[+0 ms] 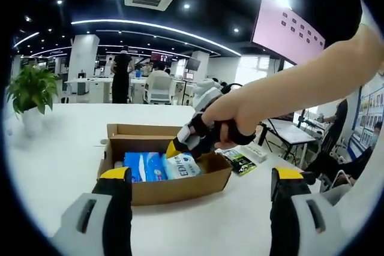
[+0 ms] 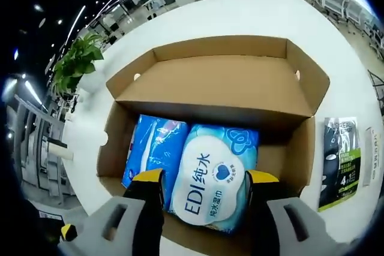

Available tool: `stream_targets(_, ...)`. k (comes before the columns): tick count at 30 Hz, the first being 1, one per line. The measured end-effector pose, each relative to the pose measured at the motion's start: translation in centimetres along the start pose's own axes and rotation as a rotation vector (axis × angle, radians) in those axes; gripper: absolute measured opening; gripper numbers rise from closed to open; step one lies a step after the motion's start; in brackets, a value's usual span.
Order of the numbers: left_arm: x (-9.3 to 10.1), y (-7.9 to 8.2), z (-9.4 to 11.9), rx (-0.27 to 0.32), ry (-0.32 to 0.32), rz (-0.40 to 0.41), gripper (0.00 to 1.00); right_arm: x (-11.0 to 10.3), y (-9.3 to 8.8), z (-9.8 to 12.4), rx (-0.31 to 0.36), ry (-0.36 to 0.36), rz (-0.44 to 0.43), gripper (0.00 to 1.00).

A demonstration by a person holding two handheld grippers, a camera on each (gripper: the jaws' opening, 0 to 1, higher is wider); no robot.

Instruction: Operate the shoe box by opening the lid, removing the specified soft item, and placing it in the target area until the item is outside and the box remains undamaged.

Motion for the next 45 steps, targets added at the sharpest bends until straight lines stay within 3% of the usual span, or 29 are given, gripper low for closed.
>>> stream_targets(7,-0.3,-0.2,0.2,-0.003,0.008,-0.003,0.97,-0.2,0.3,-0.4,-0.015,-0.036,0.018,0.52)
stream_targets(16,-0.5,-0.2,0.1,-0.001,0.012,0.003,0.97,-0.6,0.7,-1.5,-0.058,-0.133,0.082,0.55)
stream_targets(19,-0.5,-0.3,0.0,-0.019,0.004,-0.007,0.97,0.0,0.4,-1.7,-0.101,-0.225,0.189,0.48)
stream_targets(21,-0.4,-0.1,0.0,-0.018,0.003,-0.022,0.97,-0.7,0.1,-2.1,-0.092,-0.227,0.181,0.51)
stream_targets(22,-0.5,0.0,0.1,-0.017,0.005,-0.025,0.97,-0.7,-0.1,-2.1,-0.119,-0.262,0.261,0.52)
stream_targets(26,-0.7,0.4,0.5,0.002,0.025,-0.024,0.97,-1.7,-1.6,-1.3,-0.135,-0.331,0.336,0.58)
stream_targets(30,-0.5,0.2,1.1,0.014,0.042,-0.010,0.97,-1.9,-2.3,-0.6,-0.100,-0.331,0.330,0.59)
stream_targets(32,-0.5,-0.1,1.4,0.016,0.049,0.000,0.97,-1.5,-2.6,0.1,-0.093,-0.337,0.326,0.66)
stream_targets(36,-0.4,-0.6,1.4,0.008,0.046,0.012,0.97,-0.1,-3.8,1.1,-0.083,-0.334,0.155,0.83)
stream_targets(39,-0.3,-0.6,1.3,0.001,0.032,0.001,0.97,-0.2,-4.9,0.9,-0.107,-0.249,0.018,0.81)
stream_targets(42,-0.3,-0.5,1.1,0.000,0.024,-0.004,0.97,-0.3,-4.7,0.4,-0.111,-0.244,0.025,0.79)
stream_targets(45,-0.3,-0.6,1.0,-0.005,0.019,-0.008,0.97,-1.4,-4.8,-0.6,-0.124,-0.205,0.031,0.66)
Point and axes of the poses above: the point that each gripper's makers call its tool centre point, and the gripper's own axes: z roughly backward along the fingers, x roughly to its right, y roughly out of its top, the point moved 5 cm from there along z, roughly backward along the fingers, and after that the axes turned 1 degree about -z, right-handed, at the moved point
